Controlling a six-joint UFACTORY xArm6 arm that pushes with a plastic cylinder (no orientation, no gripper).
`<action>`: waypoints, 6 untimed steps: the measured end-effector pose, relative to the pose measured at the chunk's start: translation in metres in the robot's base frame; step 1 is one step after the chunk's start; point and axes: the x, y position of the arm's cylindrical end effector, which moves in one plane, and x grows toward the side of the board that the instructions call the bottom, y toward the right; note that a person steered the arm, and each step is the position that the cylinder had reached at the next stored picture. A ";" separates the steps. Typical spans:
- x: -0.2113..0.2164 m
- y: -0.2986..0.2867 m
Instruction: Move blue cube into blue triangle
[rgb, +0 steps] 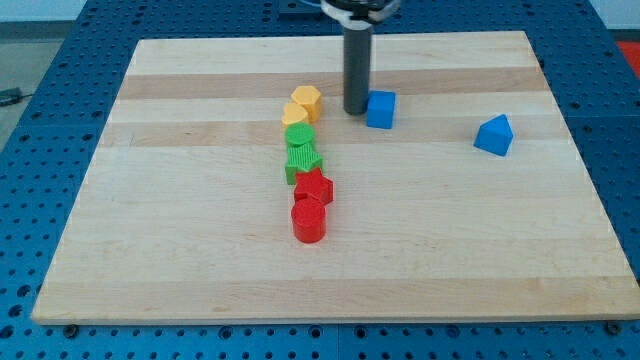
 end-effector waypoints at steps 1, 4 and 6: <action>0.010 0.037; 0.025 0.091; 0.018 0.131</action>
